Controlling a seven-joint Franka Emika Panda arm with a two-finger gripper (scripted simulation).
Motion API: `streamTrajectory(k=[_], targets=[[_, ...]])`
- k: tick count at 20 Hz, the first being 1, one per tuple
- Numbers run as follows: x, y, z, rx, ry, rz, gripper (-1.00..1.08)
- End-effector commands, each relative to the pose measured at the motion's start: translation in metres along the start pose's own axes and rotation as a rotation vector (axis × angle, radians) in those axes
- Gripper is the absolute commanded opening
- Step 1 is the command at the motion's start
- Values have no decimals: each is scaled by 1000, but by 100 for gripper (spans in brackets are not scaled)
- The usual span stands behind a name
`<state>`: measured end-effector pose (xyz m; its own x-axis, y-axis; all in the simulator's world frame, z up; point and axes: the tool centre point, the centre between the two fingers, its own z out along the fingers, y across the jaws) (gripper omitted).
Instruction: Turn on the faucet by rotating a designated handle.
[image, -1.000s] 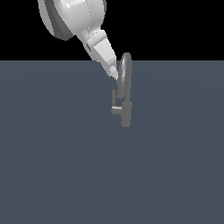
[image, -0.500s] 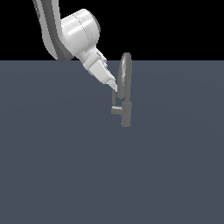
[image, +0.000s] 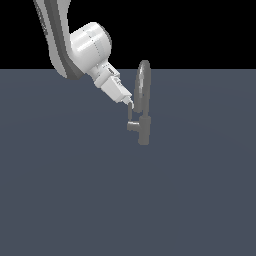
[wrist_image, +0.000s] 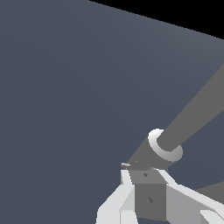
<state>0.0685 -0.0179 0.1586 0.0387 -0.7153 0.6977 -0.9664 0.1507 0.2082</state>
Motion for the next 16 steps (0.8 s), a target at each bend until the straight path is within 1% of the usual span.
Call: streamTrajectory(k=[1, 4, 16], targets=[[0, -1, 0, 1, 2, 42, -100], [0, 0, 0, 1, 2, 41, -100], [-2, 31, -2, 1, 2, 41, -100]])
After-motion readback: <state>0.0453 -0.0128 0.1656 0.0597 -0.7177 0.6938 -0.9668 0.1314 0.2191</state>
